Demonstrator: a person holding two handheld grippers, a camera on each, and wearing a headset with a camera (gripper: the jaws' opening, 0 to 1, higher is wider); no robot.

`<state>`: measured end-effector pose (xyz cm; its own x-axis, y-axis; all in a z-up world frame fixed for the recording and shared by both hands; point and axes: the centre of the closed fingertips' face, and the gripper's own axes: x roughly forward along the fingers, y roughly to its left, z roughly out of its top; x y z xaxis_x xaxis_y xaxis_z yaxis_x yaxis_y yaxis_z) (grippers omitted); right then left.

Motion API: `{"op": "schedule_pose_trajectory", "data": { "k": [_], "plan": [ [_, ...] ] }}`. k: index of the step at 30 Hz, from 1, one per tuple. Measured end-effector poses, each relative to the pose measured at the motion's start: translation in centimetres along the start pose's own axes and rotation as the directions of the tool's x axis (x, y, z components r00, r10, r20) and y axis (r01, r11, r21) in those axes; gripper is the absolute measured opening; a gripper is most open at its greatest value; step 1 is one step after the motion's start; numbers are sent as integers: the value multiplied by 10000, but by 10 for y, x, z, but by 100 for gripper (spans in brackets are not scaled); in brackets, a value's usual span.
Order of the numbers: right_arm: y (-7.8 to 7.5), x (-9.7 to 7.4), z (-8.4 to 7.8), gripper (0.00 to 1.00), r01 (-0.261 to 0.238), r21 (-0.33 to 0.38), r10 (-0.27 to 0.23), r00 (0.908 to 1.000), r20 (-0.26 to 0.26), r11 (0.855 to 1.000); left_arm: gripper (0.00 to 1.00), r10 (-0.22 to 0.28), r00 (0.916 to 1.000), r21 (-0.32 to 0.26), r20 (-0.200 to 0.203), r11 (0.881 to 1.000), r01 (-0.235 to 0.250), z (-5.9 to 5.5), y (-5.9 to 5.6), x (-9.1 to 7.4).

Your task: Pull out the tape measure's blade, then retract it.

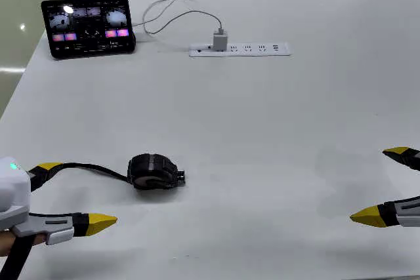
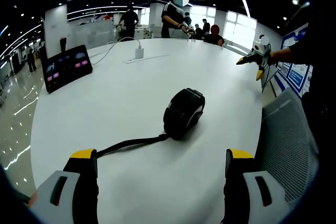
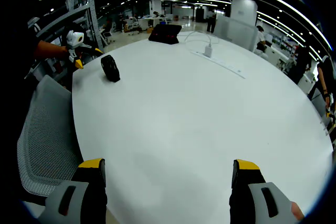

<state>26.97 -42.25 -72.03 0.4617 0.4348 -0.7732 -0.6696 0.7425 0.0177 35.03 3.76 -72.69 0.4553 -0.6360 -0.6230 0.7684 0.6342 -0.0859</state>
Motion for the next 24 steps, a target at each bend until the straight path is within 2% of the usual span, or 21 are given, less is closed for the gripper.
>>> {"op": "schedule_pose_trajectory", "data": {
  "k": [13,18,19,22,24],
  "plan": [
    [4,-2,-3,99,25,58,-25,10000,7,10000,99,-47,10000,167,20,9998,47,6,4,0],
    [4,-3,-4,99,56,-1,-56,10000,-60,10000,99,31,9999,296,-111,9996,-28,5,6,2],
    [-3,-3,4,99,336,-587,-310,9986,435,9977,99,-27,9999,265,-118,9996,30,6,5,2],
    [-2,-4,0,99,220,-55,-219,9995,205,9997,99,-67,9999,367,-136,9993,72,8,5,2],
    [-3,-3,1,99,256,-157,-251,9993,283,9995,99,-94,9998,436,-145,9990,101,9,5,2]
  ]
}}
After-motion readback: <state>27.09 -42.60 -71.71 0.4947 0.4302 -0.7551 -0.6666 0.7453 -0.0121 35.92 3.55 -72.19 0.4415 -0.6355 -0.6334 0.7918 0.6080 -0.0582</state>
